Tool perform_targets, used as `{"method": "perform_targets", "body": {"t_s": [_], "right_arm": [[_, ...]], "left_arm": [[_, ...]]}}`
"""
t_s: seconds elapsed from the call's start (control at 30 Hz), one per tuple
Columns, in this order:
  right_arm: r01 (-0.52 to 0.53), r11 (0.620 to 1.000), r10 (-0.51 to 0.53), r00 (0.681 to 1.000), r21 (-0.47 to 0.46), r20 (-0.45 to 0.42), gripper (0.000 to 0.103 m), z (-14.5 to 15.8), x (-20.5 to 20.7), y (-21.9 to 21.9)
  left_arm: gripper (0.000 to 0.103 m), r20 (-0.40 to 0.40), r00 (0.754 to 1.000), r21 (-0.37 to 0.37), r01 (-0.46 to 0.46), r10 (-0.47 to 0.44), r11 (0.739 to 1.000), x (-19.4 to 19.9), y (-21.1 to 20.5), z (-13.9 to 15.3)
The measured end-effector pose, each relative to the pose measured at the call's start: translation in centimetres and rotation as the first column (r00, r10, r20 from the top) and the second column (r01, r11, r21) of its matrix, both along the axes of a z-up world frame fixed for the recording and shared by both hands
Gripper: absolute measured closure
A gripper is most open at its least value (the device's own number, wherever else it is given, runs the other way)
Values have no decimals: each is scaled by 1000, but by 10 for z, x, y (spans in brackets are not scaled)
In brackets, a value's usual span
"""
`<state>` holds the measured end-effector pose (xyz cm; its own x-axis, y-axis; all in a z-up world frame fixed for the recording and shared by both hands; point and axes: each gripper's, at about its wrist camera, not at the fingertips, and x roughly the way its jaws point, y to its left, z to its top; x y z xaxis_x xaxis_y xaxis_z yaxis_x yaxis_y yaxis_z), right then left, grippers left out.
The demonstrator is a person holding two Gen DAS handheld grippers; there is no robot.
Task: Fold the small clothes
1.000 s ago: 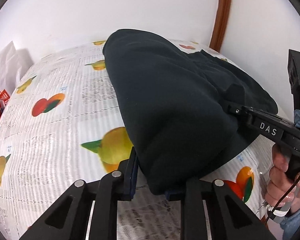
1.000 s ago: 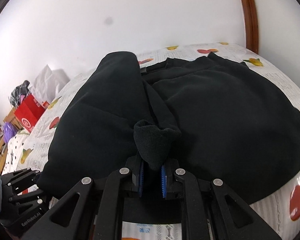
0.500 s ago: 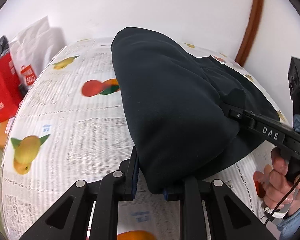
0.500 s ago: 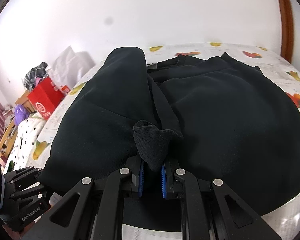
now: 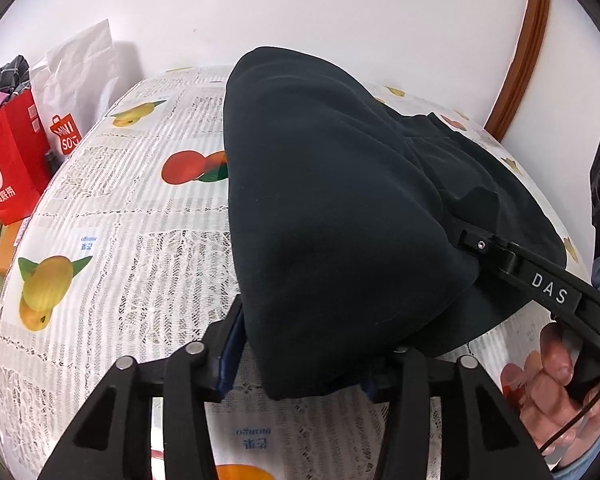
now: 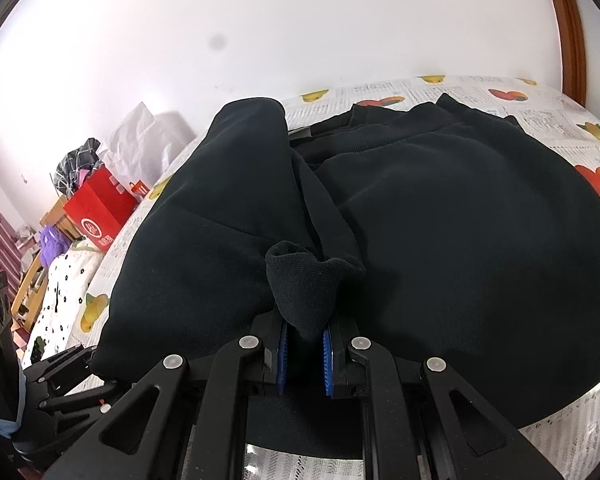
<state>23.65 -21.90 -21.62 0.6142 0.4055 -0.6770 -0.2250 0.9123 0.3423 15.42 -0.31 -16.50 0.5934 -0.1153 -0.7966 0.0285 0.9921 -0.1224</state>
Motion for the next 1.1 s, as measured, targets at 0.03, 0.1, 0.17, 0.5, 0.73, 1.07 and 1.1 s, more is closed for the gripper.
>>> {"method": "perform_targets", "body": {"t_s": [0.03,0.1,0.17,0.5,0.73,1.07,1.1], "right_arm": [[1,1000,-1,1000,4,-2,90,0,1,-1],[4,1000,-3,1000,12,-7,90,0,1,-1],[5,1000,-5,1000,20,-11,90,0,2,-1],[2,996,-2,1000,94,0,90,8,1,-11],[-70,987,46,986,145,161,92,49,-18,-19],[62,987,-104,952,151,289,93,67,-47,-75],[82,989,-111,961,120,253,93,57,-44,-76]], "left_arm": [[53,-3,1000,1,-4,4,1000,2,-1,-1],[45,-8,1000,4,-14,14,1000,4,-1,-1],[42,-9,1000,4,-23,23,1000,6,-2,-3],[21,10,999,66,-43,43,997,7,-6,-9],[15,29,999,117,-48,45,992,8,-12,-12],[15,31,999,109,-41,38,993,7,-12,-13],[15,31,999,108,-41,38,993,6,-11,-13]]}}
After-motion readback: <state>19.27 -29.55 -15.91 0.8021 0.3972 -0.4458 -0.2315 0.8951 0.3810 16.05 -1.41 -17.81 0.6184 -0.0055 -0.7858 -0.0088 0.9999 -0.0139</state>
